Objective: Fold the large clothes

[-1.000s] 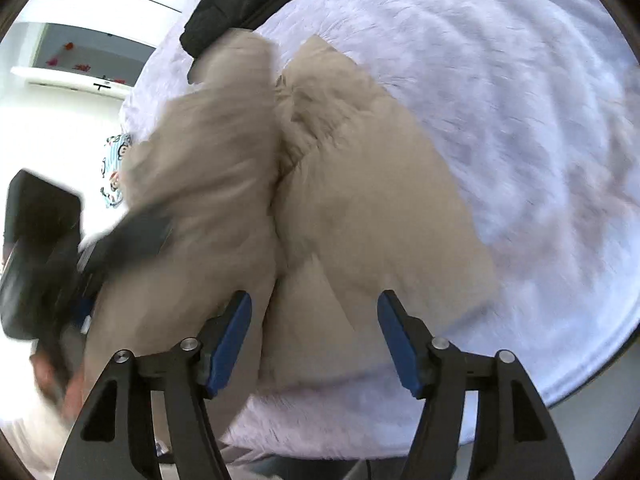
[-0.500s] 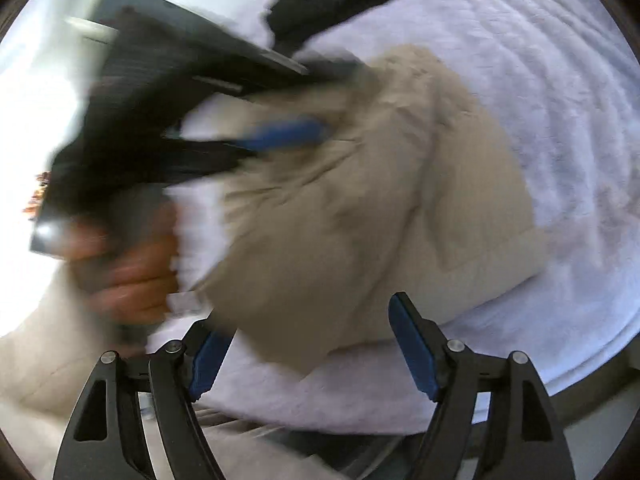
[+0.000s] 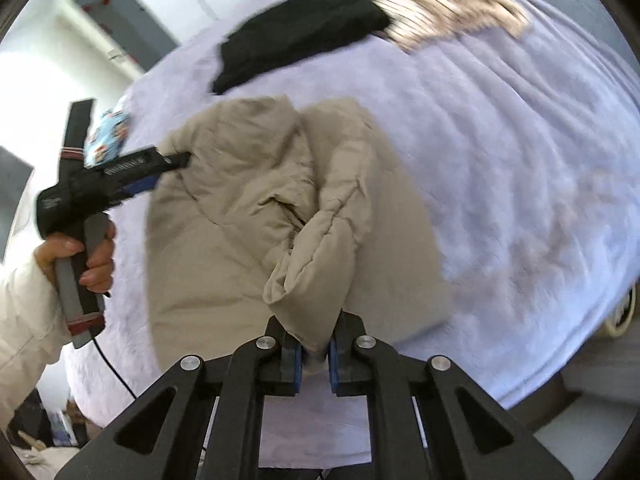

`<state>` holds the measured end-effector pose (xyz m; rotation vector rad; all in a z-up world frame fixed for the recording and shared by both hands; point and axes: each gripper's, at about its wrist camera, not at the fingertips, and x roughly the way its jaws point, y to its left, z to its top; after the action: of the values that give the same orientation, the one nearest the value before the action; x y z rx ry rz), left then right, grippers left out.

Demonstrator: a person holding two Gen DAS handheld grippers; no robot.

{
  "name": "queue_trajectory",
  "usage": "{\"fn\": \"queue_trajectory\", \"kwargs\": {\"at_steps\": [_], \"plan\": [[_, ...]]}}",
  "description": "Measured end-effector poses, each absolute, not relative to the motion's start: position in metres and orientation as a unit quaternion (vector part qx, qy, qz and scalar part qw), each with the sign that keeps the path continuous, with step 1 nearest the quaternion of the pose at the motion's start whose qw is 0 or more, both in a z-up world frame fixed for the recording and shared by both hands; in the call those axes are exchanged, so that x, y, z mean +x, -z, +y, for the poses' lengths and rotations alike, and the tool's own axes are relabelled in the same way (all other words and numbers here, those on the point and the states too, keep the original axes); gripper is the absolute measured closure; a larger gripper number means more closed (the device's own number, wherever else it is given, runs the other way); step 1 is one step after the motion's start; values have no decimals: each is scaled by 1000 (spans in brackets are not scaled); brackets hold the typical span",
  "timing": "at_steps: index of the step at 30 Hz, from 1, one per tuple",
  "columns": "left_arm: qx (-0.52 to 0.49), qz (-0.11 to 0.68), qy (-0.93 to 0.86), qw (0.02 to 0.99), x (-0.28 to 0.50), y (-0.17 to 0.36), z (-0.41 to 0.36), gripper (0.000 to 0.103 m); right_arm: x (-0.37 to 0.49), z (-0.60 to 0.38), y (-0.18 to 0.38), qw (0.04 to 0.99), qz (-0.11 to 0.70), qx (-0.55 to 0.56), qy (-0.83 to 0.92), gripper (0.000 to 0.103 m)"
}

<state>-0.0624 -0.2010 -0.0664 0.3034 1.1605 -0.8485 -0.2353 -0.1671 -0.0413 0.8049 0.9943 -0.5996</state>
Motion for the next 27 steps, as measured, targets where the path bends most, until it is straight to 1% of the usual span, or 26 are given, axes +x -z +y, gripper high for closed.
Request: {"fn": "queue_trajectory", "kwargs": {"at_steps": [2, 7, 11, 13, 15, 16, 17, 18, 19, 20, 21, 24, 26, 27], "plan": [[145, 524, 397, 739, -73, 68, -225, 31, -251, -178, 56, 745, 460, 386, 290, 93], [157, 534, 402, 727, -94, 90, -288, 31, -265, -199, 89, 722, 474, 399, 306, 93], [167, 539, 396, 725, -105, 102, -309, 31, -272, -221, 118, 701, 488, 428, 295, 90], [174, 538, 391, 726, -106, 106, -310, 31, -276, -230, 114, 695, 489, 441, 289, 88], [171, 544, 387, 724, -102, 109, -310, 31, -284, -241, 97, 699, 476, 447, 292, 87], [169, 547, 386, 723, -100, 110, -308, 31, -289, -245, 87, 702, 467, 448, 298, 81], [166, 550, 385, 722, -98, 111, -307, 31, -294, -249, 74, 706, 455, 447, 306, 78], [162, 553, 386, 720, -96, 111, -306, 31, -299, -254, 58, 716, 436, 449, 311, 71], [160, 554, 385, 720, -96, 112, -305, 31, -300, -259, 47, 723, 421, 450, 311, 60], [160, 555, 385, 720, -96, 112, -305, 31, -299, -266, 38, 732, 407, 452, 308, 52], [160, 555, 385, 720, -96, 112, -305, 31, -294, -275, 30, 742, 392, 457, 294, 40], [164, 554, 382, 721, -97, 113, -306, 31, -259, -292, 33, 757, 389, 465, 243, 39], [164, 556, 381, 721, -97, 113, -306, 31, -234, -300, 46, 757, 393, 471, 226, 39], [163, 557, 381, 720, -96, 113, -306, 31, -216, -309, 62, 748, 397, 484, 220, 39]]}}
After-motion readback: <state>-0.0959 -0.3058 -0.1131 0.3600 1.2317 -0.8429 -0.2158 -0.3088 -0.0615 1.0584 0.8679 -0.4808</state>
